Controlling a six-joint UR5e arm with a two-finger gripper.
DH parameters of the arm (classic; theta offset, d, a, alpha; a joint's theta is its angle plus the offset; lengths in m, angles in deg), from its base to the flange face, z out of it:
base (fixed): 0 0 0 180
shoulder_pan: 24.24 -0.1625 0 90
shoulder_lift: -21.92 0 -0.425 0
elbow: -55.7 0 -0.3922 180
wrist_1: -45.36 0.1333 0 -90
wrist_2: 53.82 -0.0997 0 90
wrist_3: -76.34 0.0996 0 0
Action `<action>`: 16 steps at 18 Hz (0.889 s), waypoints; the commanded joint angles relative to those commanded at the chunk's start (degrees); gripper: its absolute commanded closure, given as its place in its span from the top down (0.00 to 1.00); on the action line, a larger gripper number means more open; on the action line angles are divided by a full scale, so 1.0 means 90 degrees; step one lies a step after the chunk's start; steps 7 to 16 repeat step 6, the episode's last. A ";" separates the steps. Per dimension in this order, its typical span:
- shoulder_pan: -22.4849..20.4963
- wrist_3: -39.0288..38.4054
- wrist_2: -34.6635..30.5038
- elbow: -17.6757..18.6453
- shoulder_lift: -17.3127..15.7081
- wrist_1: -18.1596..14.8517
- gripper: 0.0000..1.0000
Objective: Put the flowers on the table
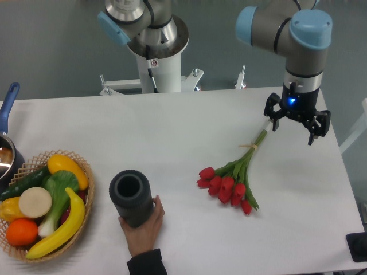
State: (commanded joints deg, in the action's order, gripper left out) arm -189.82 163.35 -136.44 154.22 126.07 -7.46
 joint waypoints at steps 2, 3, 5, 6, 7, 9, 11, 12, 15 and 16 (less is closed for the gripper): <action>-0.0059 0.0020 0.0000 0.0010 0.0010 0.0000 1.00; -0.0088 0.0020 0.0000 0.0010 0.0019 0.0000 1.00; -0.0137 0.0020 0.0049 0.0010 0.0039 0.0010 1.00; -0.0157 0.0020 0.0155 0.0010 0.0058 0.0010 1.00; -0.0157 0.0020 0.0155 0.0010 0.0058 0.0010 1.00; -0.0157 0.0020 0.0155 0.0010 0.0058 0.0010 1.00; -0.0157 0.0020 0.0155 0.0010 0.0058 0.0010 1.00; -0.0157 0.0020 0.0155 0.0010 0.0058 0.0010 1.00; -0.0157 0.0020 0.0155 0.0010 0.0058 0.0010 1.00; -0.0157 0.0020 0.0155 0.0010 0.0058 0.0010 1.00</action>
